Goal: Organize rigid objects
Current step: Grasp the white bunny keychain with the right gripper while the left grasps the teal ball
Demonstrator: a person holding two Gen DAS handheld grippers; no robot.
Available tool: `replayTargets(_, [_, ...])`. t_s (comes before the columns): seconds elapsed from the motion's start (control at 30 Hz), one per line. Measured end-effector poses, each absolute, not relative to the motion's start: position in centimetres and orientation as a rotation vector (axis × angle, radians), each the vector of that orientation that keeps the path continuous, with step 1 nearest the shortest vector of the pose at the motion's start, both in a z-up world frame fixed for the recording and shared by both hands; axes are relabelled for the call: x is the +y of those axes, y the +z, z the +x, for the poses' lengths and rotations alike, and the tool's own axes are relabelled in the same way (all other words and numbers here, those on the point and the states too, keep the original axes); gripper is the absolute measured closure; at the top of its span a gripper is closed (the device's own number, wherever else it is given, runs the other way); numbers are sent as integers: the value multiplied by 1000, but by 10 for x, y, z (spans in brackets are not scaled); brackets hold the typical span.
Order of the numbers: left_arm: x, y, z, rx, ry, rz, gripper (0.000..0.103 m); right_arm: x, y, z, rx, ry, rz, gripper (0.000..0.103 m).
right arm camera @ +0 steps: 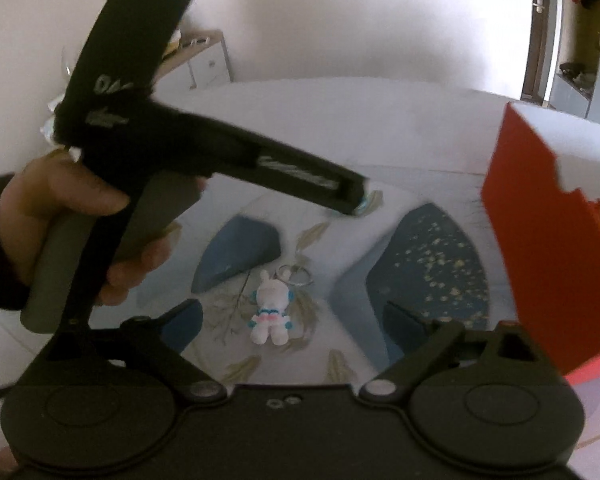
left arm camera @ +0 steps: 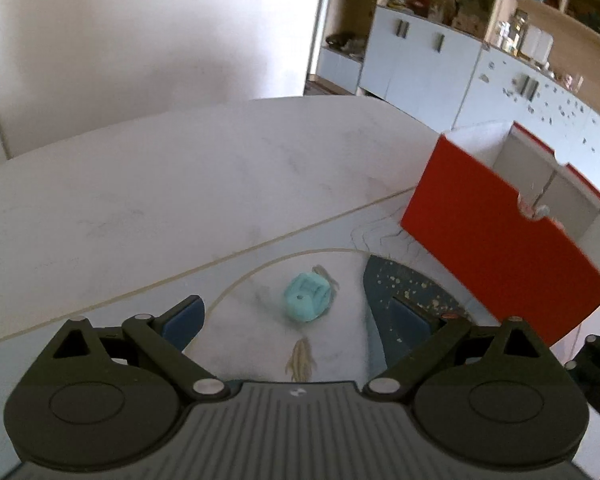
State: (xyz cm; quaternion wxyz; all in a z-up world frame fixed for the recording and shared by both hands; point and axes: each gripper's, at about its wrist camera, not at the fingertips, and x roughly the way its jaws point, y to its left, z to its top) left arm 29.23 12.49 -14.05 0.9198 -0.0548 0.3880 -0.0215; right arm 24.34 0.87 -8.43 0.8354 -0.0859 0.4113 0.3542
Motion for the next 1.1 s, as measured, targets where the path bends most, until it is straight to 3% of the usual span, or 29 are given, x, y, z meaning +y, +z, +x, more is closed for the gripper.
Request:
replayTargets(0.47, [119, -171, 316, 786, -116, -22, 4, 40, -107, 244, 919, 780, -256, 36])
replayTargets(0.67, [117, -177, 325, 788, -136, -23, 6, 41, -110, 243, 919, 768, -276, 57])
replayTargets(0.77, [118, -180, 328, 798, -133, -25, 22, 44, -111, 242, 911, 764, -289, 61])
replayTargets(0.83, [116, -179, 328, 797, -120, -9, 27, 46, -110, 242, 908, 761, -297, 64])
replayTargets(1.0, [113, -177, 329, 794, -129, 6, 58, 49, -108, 238, 899, 765, -319, 74])
replayTargets(1.1, [111, -177, 329, 795, -128, 20, 67, 49, -107, 236, 899, 765, -317, 75])
